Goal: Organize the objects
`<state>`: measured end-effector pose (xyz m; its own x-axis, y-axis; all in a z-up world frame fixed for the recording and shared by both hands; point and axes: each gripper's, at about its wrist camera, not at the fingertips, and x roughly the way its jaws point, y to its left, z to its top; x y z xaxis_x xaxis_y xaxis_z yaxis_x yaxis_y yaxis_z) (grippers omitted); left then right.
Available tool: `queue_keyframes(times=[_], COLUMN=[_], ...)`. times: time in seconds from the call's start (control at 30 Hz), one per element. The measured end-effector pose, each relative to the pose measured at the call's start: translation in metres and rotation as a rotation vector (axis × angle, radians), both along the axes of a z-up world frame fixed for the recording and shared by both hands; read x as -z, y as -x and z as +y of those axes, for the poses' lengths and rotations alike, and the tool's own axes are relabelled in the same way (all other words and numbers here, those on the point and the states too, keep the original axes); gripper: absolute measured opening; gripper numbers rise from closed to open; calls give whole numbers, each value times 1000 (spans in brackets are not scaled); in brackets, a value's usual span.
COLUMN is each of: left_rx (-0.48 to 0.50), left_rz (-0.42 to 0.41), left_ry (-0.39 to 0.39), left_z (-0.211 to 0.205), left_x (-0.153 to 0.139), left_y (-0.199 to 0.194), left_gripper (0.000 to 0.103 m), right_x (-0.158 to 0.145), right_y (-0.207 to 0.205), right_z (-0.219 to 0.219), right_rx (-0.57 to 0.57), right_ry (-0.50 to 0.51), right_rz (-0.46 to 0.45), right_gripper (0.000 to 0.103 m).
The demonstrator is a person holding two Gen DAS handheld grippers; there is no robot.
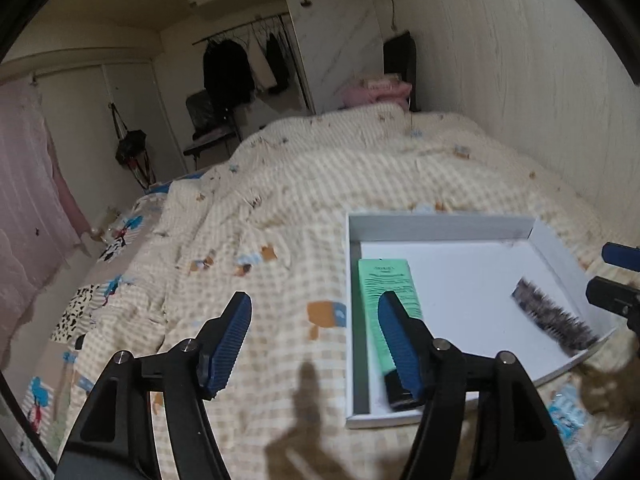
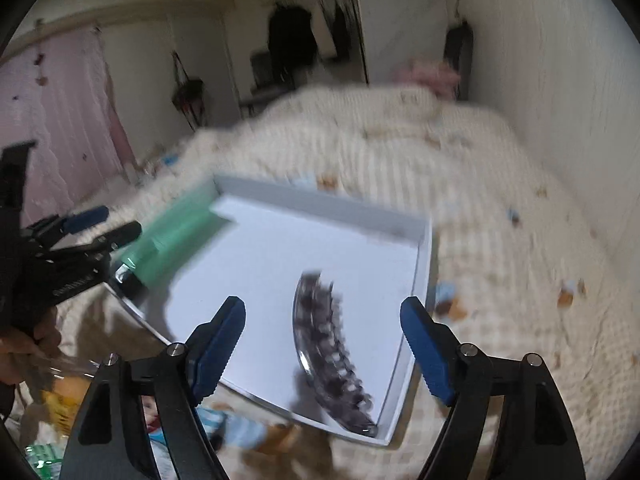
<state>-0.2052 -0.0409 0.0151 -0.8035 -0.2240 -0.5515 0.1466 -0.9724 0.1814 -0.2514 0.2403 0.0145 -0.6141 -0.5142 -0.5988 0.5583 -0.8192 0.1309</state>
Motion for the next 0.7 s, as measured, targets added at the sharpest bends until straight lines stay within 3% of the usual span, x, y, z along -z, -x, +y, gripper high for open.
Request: queue_keyframes(times=[0.1, 0.3, 0.33, 0.37, 0.43, 0.57, 0.7], left_rx=[-1, 24, 22, 15, 29, 46, 68], left_rz=[57, 130, 136, 144, 172, 184, 201], left_ry=[-44, -78, -88, -107, -159, -228, -231], left_z=[-9, -23, -25, -29, -36, -45, -42], left_x=[-22, -66, -72, -79, -92, -111, -122], left_y=[-21, -69, -77, -87, -110, -143, -169], left_gripper=[77, 79, 79, 79, 80, 84, 88], right_x=[-25, -78, -85, -92, -108, -126, -135], right_y=[-13, -49, -57, -65, -83, -117, -145], right_z=[4, 12, 15, 18, 24, 30, 36], right_rx=[-13, -75, -82, -85, -104, -169, -226], right_ry=[37, 65, 75, 83, 105, 109, 123], right_rz=[35, 92, 101, 110, 133, 172, 176], right_gripper=[81, 81, 83, 94, 102, 102, 102])
